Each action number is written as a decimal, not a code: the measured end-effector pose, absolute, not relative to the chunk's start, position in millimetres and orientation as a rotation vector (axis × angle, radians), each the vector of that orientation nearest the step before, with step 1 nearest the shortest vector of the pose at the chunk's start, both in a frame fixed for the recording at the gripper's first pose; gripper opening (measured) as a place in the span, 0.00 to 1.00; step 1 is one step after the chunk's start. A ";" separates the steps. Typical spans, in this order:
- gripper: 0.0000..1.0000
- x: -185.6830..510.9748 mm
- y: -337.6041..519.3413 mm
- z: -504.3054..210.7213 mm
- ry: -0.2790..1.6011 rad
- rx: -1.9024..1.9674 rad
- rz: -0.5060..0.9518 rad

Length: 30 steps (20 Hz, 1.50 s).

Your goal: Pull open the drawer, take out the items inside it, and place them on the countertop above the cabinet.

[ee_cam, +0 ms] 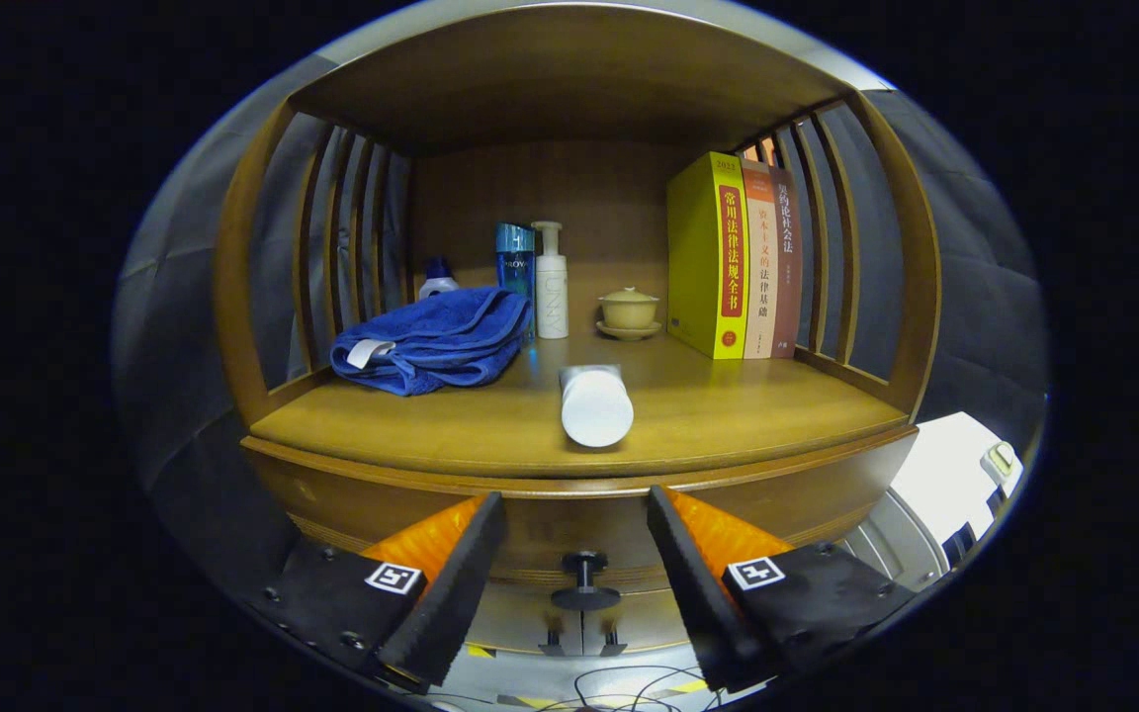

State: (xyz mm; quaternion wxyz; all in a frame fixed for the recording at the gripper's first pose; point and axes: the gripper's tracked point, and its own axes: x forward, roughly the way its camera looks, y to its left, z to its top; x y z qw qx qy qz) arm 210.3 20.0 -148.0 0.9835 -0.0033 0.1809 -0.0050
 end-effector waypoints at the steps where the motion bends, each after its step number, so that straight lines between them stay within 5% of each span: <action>1: 0.97 209.5 20.3 -147.6 0.360 0.002 -0.012; 13: 0.98 166.9 11.6 -117.0 0.338 0.046 0.017; 30: 0.98 57.0 7.6 -2.6 0.034 -0.001 -0.003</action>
